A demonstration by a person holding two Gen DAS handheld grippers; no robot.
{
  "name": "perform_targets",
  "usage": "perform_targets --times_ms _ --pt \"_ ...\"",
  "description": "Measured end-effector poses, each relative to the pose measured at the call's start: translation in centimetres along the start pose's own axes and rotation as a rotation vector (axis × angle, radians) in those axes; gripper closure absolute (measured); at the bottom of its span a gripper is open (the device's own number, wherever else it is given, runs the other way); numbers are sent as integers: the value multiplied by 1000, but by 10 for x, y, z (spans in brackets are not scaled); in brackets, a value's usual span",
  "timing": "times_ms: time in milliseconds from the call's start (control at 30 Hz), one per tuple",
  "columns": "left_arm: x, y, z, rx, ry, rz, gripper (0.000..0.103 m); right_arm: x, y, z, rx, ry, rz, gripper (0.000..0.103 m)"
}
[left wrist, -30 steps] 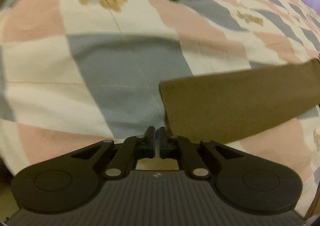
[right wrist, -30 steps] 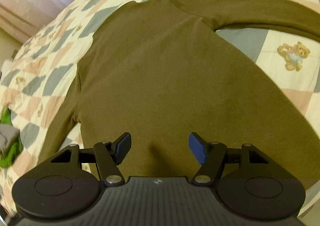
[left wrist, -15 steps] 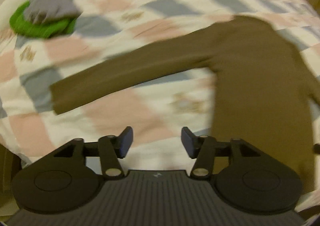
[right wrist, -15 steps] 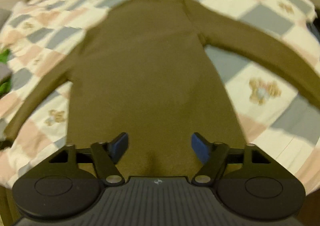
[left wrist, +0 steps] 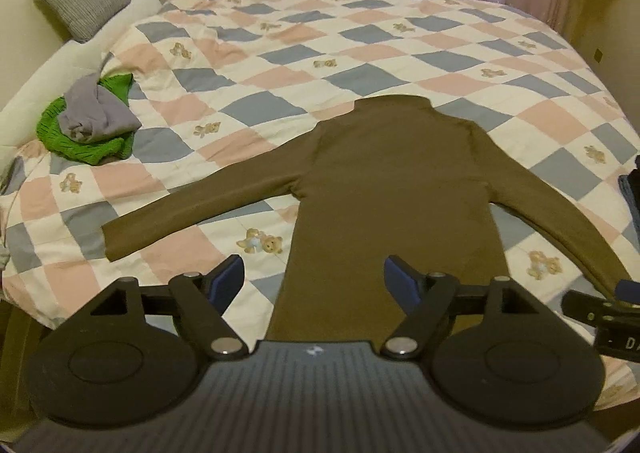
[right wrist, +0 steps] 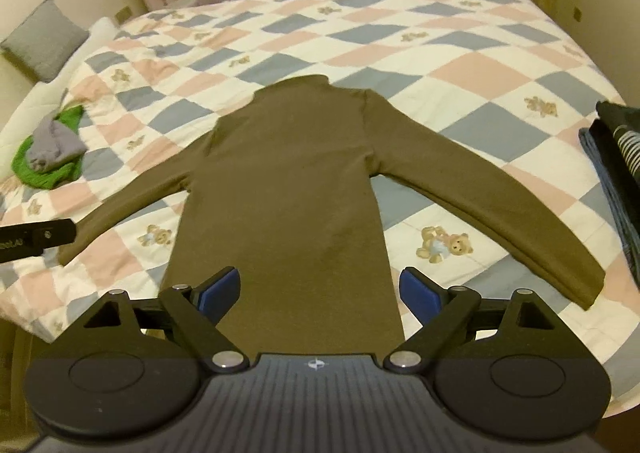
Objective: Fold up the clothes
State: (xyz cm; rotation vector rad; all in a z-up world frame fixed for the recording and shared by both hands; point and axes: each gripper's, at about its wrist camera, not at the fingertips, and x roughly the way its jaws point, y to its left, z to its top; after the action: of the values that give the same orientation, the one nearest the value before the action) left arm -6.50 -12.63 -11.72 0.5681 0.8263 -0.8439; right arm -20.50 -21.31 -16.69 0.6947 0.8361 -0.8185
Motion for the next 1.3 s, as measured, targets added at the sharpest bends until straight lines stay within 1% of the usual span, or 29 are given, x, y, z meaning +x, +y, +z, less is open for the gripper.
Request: perform_targets --times_ms 67,333,633,933,1300 --pt "-14 -5 -5 -3 -5 7 23 -13 2 -2 -24 -8 13 12" --pt "-46 -7 -19 -15 -8 32 20 -43 12 -8 -75 -20 54 12" --pt "-64 -8 -28 -10 -7 44 18 -58 14 -16 -80 -17 46 11" --pt "-77 -16 -34 -11 -24 31 16 -72 11 -17 -114 -38 23 10" --pt "-85 -27 -36 -7 -36 29 14 -86 6 -15 -149 -71 40 8"
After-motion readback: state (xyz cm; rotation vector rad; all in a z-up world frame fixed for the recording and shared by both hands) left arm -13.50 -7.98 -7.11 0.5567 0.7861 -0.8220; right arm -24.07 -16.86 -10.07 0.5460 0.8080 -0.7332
